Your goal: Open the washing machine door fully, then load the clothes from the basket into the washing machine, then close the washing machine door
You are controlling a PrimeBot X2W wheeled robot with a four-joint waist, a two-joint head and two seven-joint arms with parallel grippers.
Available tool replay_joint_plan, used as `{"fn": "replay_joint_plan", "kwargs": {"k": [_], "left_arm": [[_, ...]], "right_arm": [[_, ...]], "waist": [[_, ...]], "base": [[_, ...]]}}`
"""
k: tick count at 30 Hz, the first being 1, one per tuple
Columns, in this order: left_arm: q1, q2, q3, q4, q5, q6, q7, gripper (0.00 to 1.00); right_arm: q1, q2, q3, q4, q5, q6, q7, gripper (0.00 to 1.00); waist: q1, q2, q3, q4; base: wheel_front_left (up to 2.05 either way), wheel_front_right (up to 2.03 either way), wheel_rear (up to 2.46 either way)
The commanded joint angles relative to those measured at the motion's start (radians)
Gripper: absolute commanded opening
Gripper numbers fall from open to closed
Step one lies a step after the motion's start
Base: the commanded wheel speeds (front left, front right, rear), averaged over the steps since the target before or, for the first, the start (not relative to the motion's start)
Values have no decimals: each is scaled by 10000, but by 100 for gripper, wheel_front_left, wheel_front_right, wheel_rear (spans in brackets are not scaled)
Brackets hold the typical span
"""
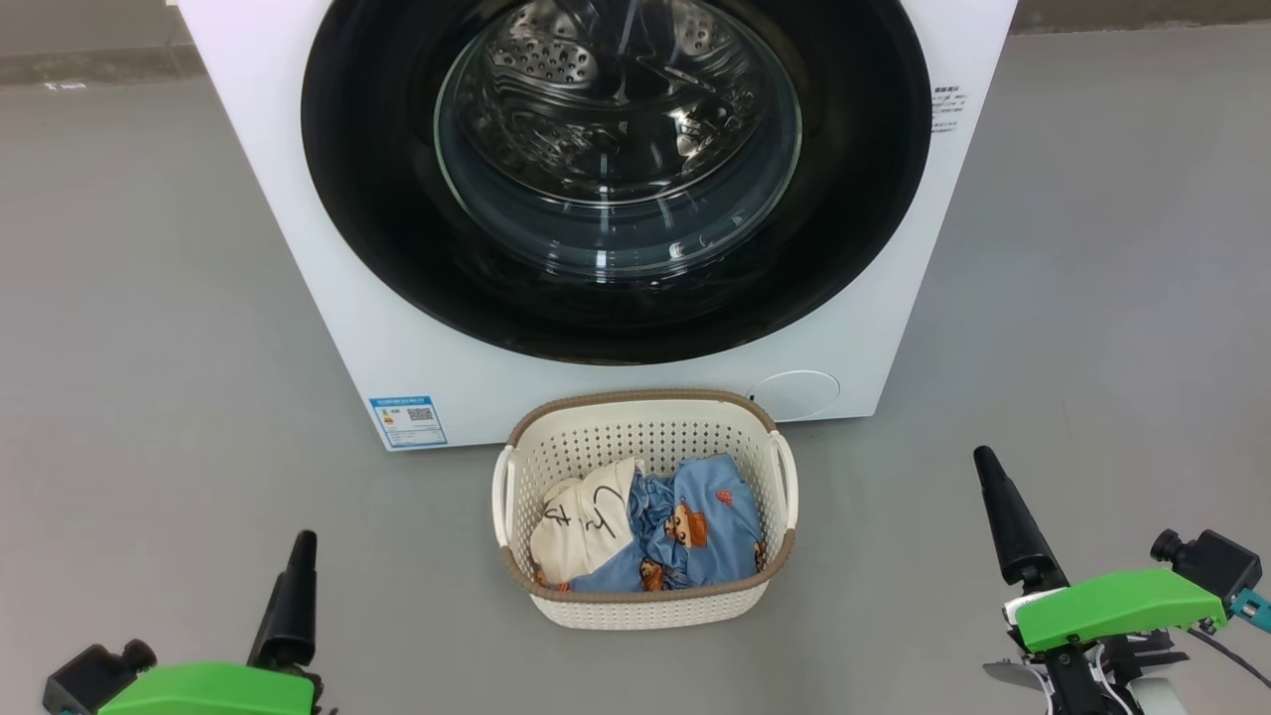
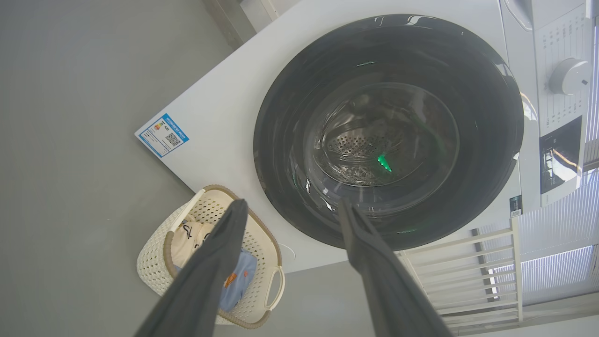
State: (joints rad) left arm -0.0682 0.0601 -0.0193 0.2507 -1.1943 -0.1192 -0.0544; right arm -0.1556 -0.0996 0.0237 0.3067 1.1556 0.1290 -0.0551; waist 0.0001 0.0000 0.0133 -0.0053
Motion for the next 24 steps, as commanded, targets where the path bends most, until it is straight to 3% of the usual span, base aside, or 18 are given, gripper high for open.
{"fn": "replay_joint_plan", "kwargs": {"k": [1,24], "left_arm": [[-539,254,118,-315,288,-53,-118,100],[-683,530,-241,-388,3480,-74,-772,100]], "right_arm": [[-546,-125,187,-304,-325,9,-140,100],[-916,-325,771,-183,-2859,12,-784,100]], "waist": [[-1,0,1,1],[-1,0,17,18]], "base": [[0,0,0],[0,0,0]]}}
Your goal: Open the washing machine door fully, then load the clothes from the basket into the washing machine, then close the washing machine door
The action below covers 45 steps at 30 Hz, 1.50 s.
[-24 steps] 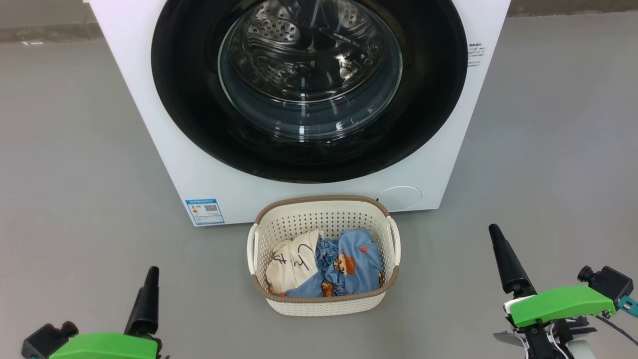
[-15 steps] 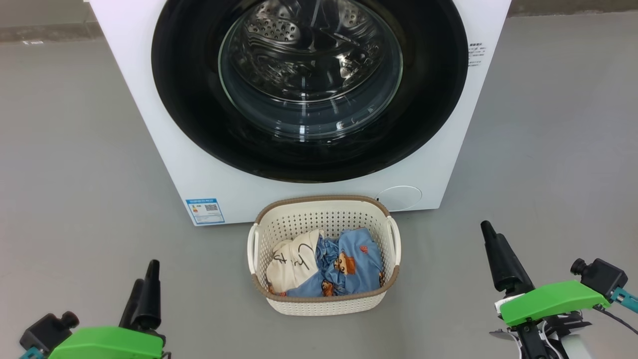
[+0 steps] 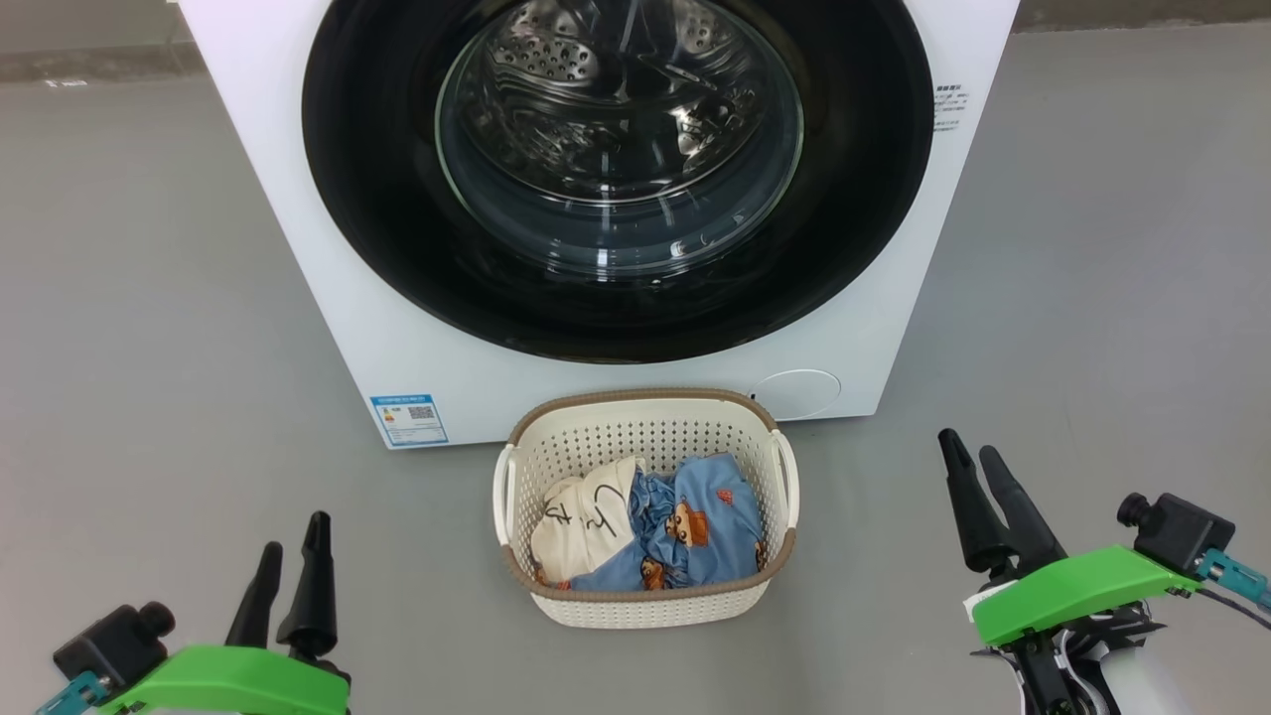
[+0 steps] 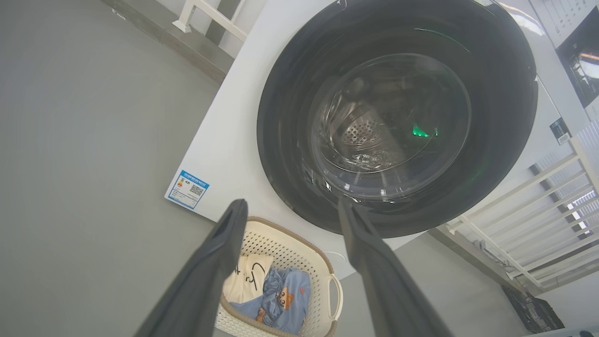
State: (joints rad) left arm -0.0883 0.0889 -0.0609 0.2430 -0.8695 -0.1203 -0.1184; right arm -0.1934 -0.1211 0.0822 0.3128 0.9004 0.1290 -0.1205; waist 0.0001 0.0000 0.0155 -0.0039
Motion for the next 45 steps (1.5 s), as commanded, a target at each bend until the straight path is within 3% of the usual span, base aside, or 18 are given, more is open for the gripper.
{"fn": "replay_joint_plan", "kwargs": {"k": [1,45], "left_arm": [[-479,239,169,-304,358,-63,-161,100],[-721,615,-285,-196,5652,-104,-1434,100]], "right_arm": [[-551,-124,220,-237,-420,12,-160,100],[-1192,-387,1160,166,-5127,17,-1413,100]], "waist": [[0,0,-12,7],[-1,0,-35,44]], "base": [[0,0,0],[0,0,0]]}}
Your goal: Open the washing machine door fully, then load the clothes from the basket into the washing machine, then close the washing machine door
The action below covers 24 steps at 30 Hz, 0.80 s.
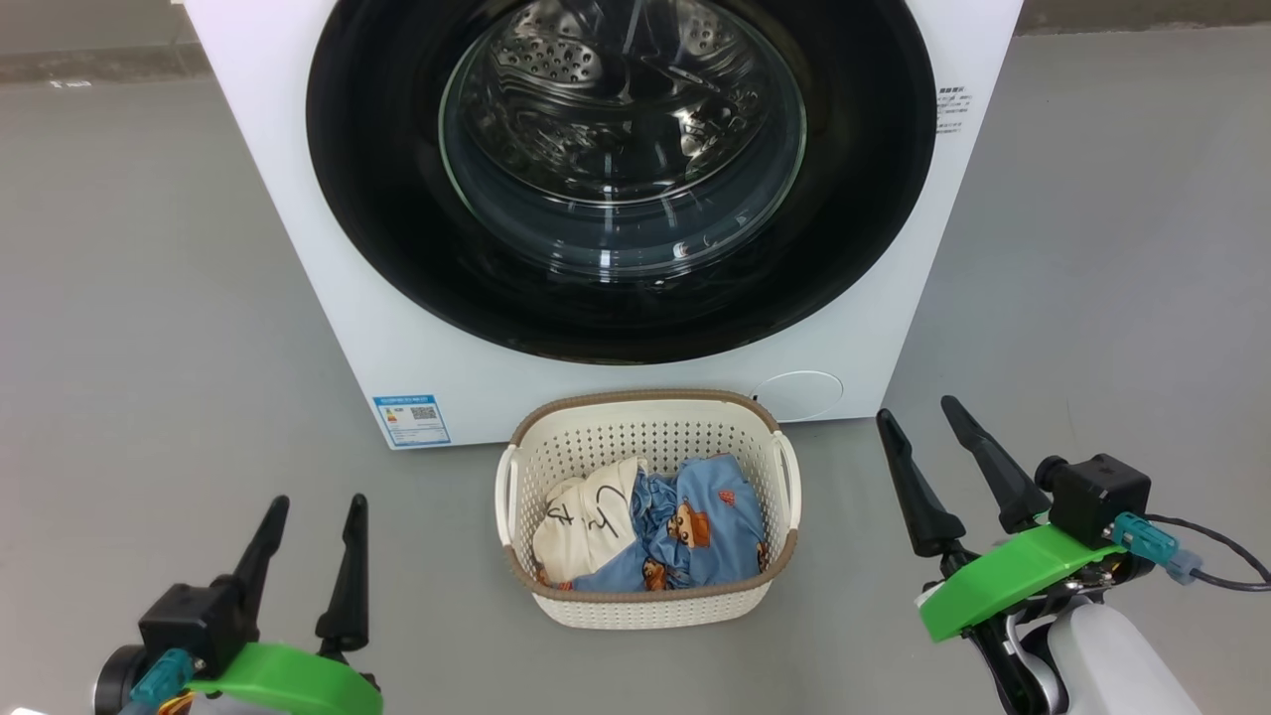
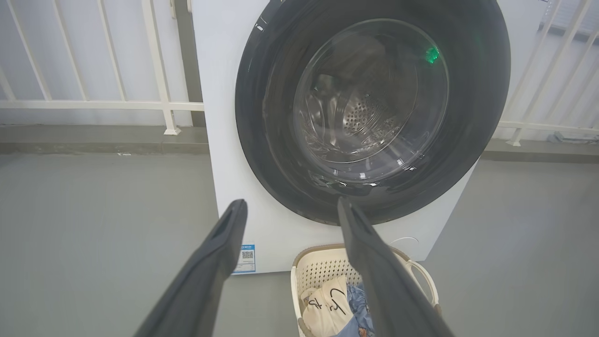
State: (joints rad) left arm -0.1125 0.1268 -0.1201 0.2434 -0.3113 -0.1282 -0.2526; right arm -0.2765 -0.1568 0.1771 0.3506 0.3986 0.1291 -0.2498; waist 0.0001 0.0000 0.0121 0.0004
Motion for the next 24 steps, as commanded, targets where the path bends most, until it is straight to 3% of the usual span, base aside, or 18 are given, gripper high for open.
{"fn": "replay_joint_plan", "kwargs": {"k": [1,13,24], "left_arm": [[-485,227,327,-196,134,-25,-91,100],[-463,182,528,3,833,85,-91,100],[-479,119,768,304,1176,479,-91,100]], "right_arm": [[-364,-26,195,-196,-154,16,-120,100],[-362,19,-64,16,-1134,16,-120,100],[-307,276,-704,364,-2090,16,-120,100]], "waist": [[0,0,-3,4],[0,0,36,-2],[0,0,50,-10]], "base": [[0,0,0],[0,0,0],[0,0,0]]}}
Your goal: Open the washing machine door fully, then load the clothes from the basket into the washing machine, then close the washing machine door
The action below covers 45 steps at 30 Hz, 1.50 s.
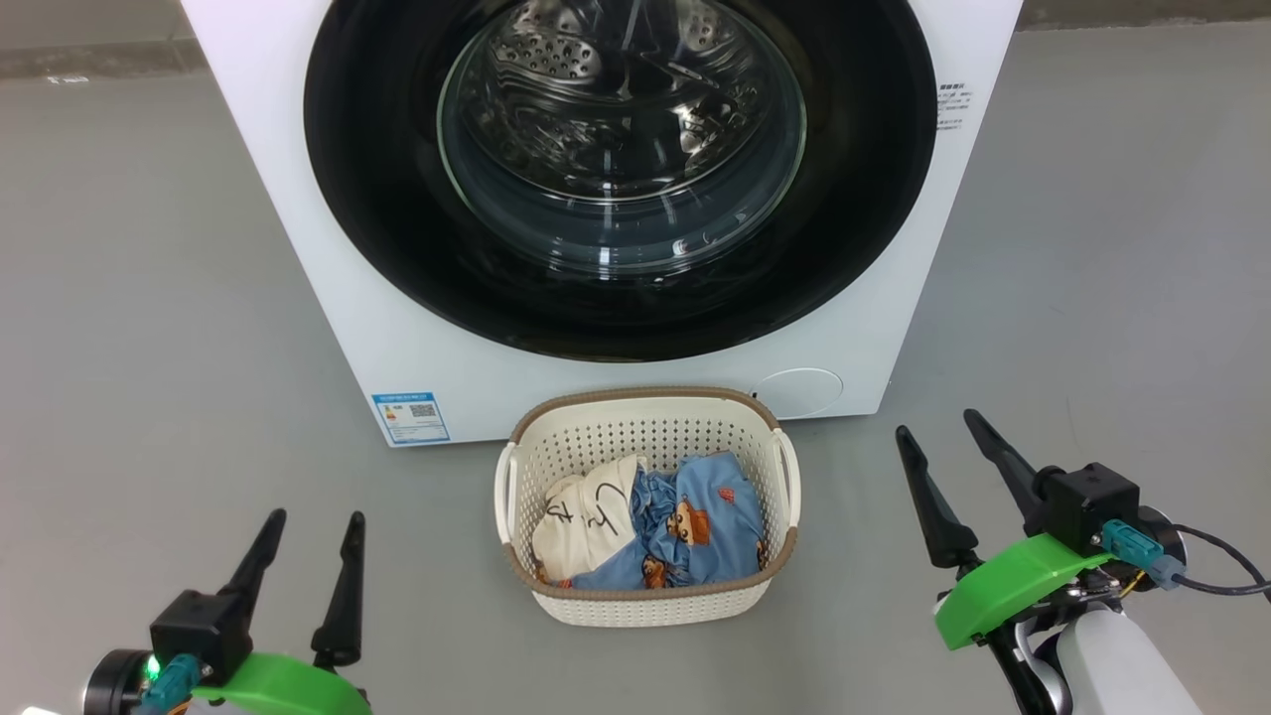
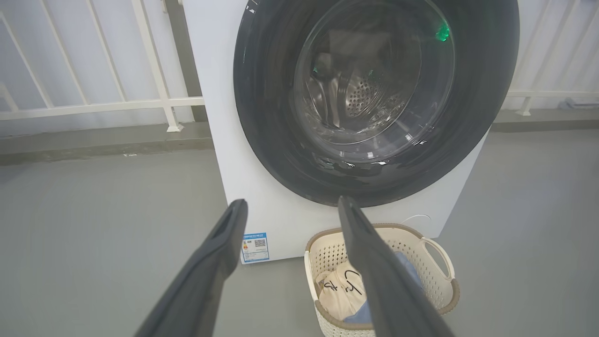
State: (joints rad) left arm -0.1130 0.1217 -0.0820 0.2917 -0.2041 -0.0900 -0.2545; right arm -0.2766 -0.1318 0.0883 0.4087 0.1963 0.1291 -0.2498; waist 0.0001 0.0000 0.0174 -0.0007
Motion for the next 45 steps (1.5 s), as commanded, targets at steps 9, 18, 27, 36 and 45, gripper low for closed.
{"fn": "replay_joint_plan", "kwargs": {"k": [9,18,27,36,45], "left_arm": [[-438,76,623,-104,195,476,-72,100],[-438,71,795,88,231,737,-72,100],[-439,97,828,361,251,854,-72,100],[-428,90,885,388,262,1011,-72,100],[-472,134,867,359,196,848,-72,100]], "right_arm": [[-203,343,-507,45,-505,16,-120,100],[-157,566,-889,322,-697,16,-120,100],[-115,678,-1148,430,-830,16,-120,100],[-75,750,-1235,499,-845,16,-120,100],[-96,782,-1280,519,-855,16,-120,100]], "waist": [[-1,0,-4,13],[-1,0,-39,-3],[-1,0,-156,-16],[-1,0,-208,-10],[-1,0,-190,-36]], "base": [[0,0,0],[0,0,0],[0,0,0],[0,0,0],[0,0,0]]}}
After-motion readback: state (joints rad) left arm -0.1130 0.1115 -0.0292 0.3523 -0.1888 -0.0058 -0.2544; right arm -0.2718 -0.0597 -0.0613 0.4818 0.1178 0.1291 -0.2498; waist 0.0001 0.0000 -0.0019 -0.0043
